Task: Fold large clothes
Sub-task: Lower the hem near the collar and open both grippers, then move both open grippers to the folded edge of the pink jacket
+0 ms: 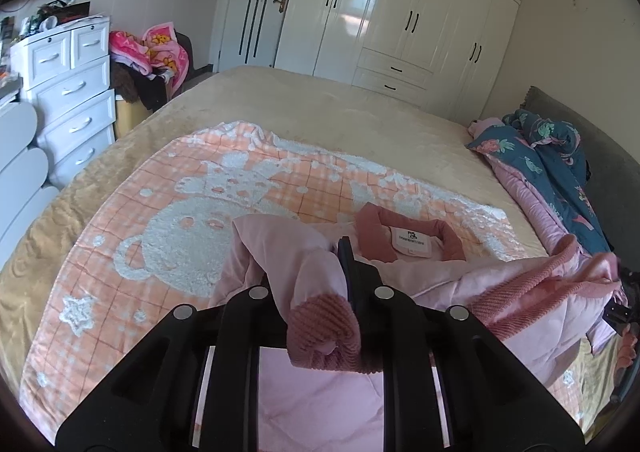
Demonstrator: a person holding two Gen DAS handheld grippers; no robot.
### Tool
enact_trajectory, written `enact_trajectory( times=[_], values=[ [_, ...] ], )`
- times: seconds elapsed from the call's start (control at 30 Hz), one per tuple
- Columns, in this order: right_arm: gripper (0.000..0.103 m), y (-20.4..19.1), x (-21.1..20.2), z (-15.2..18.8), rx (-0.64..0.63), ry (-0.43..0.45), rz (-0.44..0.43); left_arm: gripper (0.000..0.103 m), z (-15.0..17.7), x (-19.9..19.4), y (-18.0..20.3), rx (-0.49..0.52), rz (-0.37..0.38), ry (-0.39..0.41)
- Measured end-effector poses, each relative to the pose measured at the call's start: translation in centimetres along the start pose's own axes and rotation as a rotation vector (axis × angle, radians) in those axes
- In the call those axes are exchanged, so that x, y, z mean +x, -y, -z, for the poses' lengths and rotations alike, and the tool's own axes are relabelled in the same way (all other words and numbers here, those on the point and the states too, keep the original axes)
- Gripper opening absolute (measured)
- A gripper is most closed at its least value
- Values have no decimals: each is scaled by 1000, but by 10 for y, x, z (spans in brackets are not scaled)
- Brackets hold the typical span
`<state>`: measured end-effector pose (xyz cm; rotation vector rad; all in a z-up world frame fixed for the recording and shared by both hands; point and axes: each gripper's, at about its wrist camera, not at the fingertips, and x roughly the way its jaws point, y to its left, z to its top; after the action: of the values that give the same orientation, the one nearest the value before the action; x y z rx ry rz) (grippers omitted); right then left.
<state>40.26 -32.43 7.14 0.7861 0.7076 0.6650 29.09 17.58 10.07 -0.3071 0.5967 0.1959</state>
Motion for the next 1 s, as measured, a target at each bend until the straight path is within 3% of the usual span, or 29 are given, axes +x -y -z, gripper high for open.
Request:
enact_trajectory(
  times=[0.1, 0.2, 0.27, 0.53, 0.67, 0.73, 0.8, 1.0],
  values=[
    [80, -11, -1, 8, -69, -10, -26, 11, 0, 3, 1, 2, 3, -3],
    [86, -19, 2, 25, -149, -32, -20, 13, 0, 4, 2, 4, 8, -7],
    [88, -21, 9, 38, -198, -64, 15, 14, 1, 6, 5, 11, 11, -13],
    [90, -3, 61, 115, -376, -275, 305, 21, 5, 7, 10, 0, 22, -8],
    [92, 3, 70, 138, -382, -303, 322, 27, 7, 1, 11, 7, 23, -3],
    [92, 1, 67, 142, -379, -294, 307, 52, 8, -4, 13, 9, 55, 2],
    [92, -2, 64, 141, -375, -286, 275, 63, 8, -12, 17, 14, 72, 14],
    [95, -21, 37, 138, -424, -222, 213, 79, 3, -45, 33, 82, 53, 101]
  ],
)
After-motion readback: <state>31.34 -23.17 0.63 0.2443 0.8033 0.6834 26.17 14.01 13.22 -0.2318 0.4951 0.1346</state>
